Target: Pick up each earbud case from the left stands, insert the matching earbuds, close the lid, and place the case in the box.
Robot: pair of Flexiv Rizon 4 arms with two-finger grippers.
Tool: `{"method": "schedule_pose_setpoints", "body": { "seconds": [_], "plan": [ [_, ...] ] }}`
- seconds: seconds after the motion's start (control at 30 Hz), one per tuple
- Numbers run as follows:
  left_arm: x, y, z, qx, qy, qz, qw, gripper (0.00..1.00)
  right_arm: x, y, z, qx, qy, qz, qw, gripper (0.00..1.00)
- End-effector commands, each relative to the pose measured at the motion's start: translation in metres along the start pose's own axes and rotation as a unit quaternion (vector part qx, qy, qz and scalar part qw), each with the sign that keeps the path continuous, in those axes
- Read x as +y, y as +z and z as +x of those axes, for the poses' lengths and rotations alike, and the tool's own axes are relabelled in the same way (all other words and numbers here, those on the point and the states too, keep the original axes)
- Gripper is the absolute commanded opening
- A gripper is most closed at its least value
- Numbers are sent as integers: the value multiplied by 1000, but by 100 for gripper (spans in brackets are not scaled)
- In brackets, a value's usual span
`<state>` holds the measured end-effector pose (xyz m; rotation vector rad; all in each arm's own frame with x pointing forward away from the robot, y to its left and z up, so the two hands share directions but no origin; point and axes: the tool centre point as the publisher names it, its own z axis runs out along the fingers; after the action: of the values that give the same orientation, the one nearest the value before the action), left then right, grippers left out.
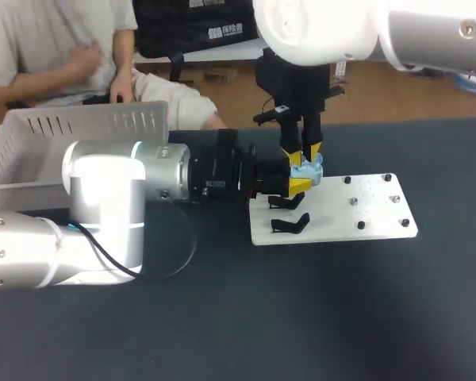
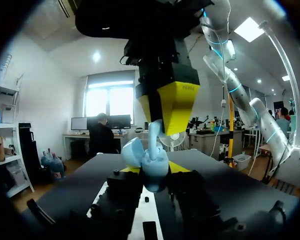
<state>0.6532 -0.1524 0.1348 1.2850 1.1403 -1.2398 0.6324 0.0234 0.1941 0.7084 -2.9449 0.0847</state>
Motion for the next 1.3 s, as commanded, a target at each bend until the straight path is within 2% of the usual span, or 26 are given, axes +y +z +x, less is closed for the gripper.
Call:
{"method": "schedule_pose_setpoints", "body": {
  "seconds": [0.03, 1.3],
  "plan": [
    [-2, 1, 1, -1, 2, -4, 1000, 0, 0, 0, 2, -3, 0, 1, 1000, 0],
    [-2, 1, 1, -1, 2, -4, 1000, 0, 0, 6, 0, 0, 0, 2, 1000, 0]
  ]
}}
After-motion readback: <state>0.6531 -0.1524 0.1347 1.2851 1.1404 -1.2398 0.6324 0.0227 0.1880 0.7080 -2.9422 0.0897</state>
